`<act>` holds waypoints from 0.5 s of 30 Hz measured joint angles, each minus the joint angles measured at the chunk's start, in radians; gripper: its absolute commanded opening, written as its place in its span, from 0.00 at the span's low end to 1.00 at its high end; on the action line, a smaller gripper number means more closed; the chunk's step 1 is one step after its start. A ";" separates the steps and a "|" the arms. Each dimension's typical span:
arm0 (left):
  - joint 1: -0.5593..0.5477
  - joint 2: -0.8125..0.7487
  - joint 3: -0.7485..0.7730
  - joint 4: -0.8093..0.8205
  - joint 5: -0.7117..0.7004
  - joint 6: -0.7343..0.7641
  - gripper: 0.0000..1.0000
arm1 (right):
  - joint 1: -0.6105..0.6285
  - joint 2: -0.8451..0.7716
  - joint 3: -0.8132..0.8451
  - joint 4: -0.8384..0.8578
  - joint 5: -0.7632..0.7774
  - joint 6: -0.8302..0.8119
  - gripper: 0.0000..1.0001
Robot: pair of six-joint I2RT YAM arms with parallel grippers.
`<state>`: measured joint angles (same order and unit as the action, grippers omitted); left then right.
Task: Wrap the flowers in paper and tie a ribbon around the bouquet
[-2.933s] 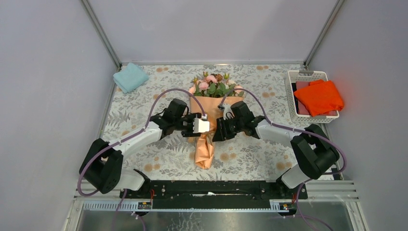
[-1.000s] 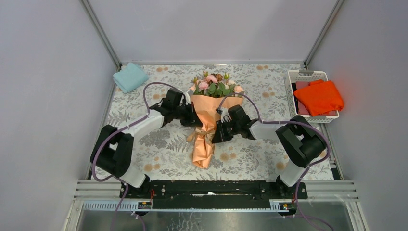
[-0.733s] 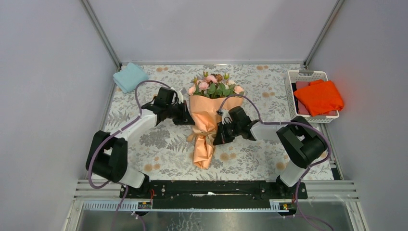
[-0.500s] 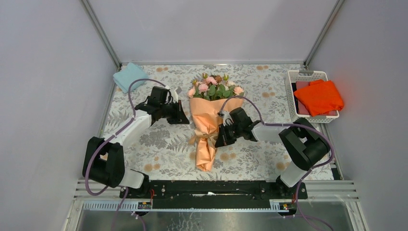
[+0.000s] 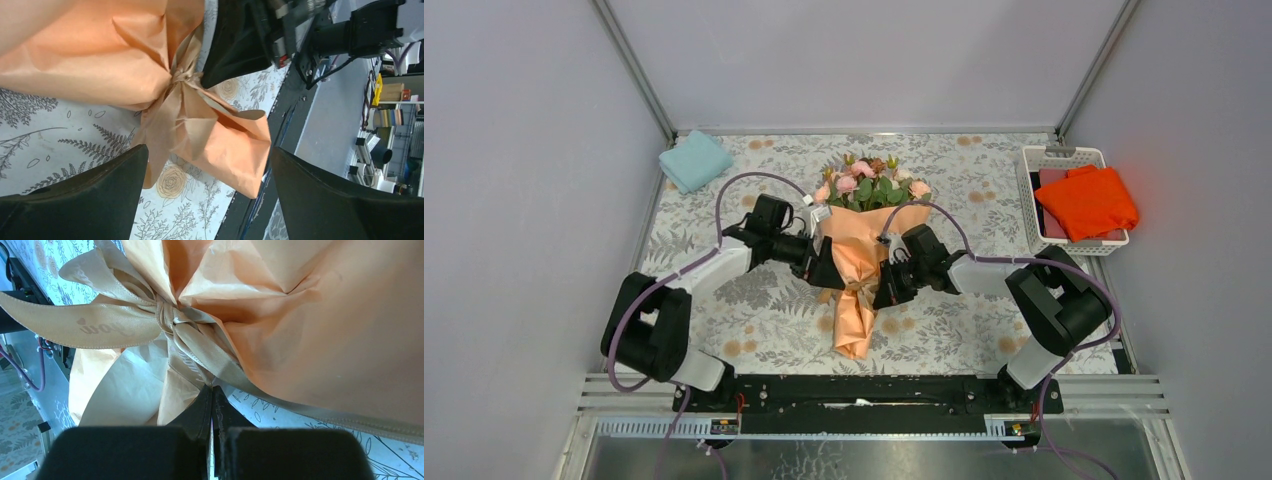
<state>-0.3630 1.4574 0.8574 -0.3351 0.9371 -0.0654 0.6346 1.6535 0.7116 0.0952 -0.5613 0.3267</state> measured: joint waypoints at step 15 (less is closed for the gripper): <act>-0.074 0.072 -0.046 0.236 -0.017 -0.141 0.00 | 0.000 -0.002 0.000 -0.001 0.000 -0.008 0.00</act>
<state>-0.4374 1.5299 0.8112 -0.0994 0.9199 -0.2062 0.6346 1.6520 0.7113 0.0944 -0.5613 0.3183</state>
